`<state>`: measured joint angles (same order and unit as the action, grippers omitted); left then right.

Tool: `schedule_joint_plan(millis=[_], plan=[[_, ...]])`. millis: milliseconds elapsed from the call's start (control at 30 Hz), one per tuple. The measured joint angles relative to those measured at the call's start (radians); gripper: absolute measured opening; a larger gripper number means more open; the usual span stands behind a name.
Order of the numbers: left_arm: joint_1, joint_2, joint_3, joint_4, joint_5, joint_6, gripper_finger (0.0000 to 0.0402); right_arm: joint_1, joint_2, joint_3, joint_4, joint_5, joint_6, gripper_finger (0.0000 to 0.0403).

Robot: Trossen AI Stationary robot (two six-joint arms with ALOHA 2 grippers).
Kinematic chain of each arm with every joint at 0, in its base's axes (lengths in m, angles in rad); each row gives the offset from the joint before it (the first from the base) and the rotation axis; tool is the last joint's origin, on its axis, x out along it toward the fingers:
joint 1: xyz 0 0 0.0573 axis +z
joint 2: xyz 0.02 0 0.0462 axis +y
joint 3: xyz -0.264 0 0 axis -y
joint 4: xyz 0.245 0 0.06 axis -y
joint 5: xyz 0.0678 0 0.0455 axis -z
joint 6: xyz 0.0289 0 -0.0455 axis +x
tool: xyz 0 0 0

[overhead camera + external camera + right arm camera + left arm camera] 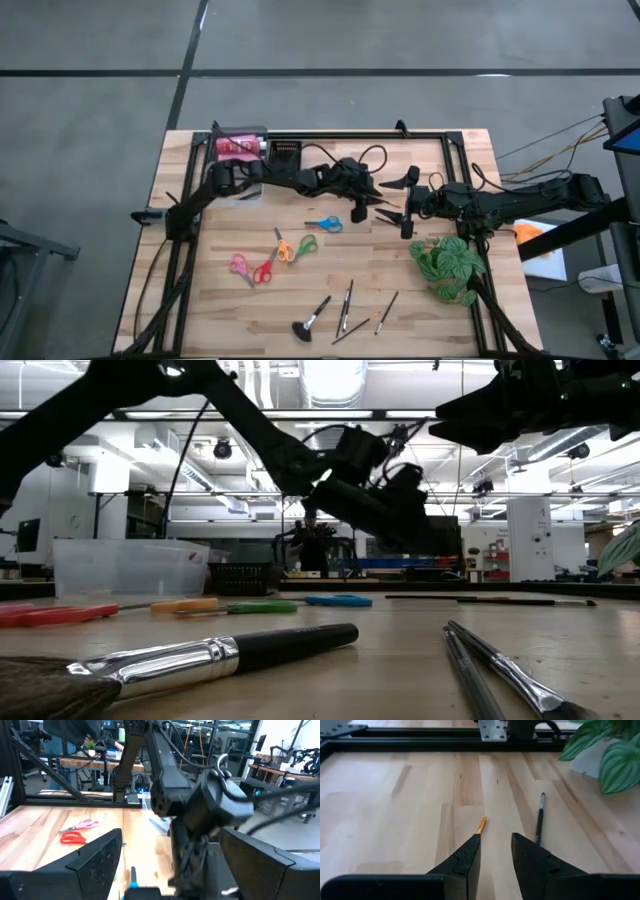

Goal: Pick & Place Paint Supplies
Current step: Put the black paint brush into the transparent bin

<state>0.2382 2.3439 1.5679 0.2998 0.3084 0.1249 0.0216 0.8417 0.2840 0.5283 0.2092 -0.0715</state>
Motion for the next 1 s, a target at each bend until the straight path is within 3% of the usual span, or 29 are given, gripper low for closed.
schedule_joint_plan(millis=[200, 1000], plan=[[0.000, 0.054, 0.041, -0.006, 0.000, 0.007, 0.0112, 0.000, 0.000, 0.000, 0.001, 0.000, 0.000, 0.0331], [0.020, 0.063, 0.037, -0.171, -0.065, 0.034, 0.0111, 0.000, 0.000, 0.000, 0.000, 0.000, 0.000, 0.0331]])
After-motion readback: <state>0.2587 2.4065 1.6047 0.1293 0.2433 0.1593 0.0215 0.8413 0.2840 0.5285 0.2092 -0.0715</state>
